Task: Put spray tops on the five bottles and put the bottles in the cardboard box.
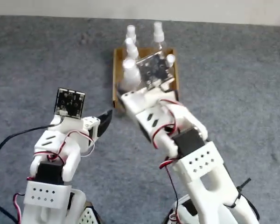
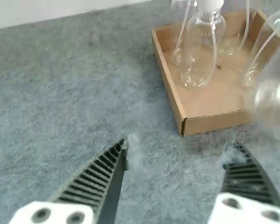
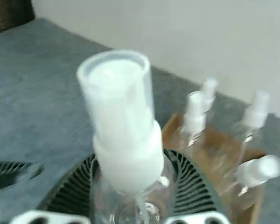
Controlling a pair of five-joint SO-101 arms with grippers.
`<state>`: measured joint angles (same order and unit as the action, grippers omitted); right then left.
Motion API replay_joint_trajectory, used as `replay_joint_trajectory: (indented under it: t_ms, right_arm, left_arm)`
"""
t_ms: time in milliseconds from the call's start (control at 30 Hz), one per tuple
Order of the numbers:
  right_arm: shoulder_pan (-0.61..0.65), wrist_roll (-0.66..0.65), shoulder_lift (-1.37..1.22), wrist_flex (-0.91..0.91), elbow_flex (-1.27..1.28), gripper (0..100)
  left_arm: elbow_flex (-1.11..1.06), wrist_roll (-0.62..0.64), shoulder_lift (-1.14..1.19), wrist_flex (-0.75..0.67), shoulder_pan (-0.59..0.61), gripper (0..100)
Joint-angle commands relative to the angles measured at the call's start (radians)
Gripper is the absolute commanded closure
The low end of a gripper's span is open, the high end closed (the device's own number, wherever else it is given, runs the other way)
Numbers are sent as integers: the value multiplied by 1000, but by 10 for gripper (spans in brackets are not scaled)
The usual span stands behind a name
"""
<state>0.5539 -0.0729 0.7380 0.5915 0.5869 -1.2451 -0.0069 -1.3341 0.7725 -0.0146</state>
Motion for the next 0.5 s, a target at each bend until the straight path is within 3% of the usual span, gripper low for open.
replay_joint_trajectory:
  t_ms: [0, 133, 467]
  right_arm:
    - [-102, -23, -82, -105, -12, 995]
    - [-131, -20, -226, -208, -27, 995]
    - [-124, -18, -455, -458, -35, 995]
  left_arm:
    - [-45, -8, -70, -9, 62, 756]
    - [-87, -6, -142, -9, 147, 805]
    - [-142, -6, -209, -9, 128, 807]
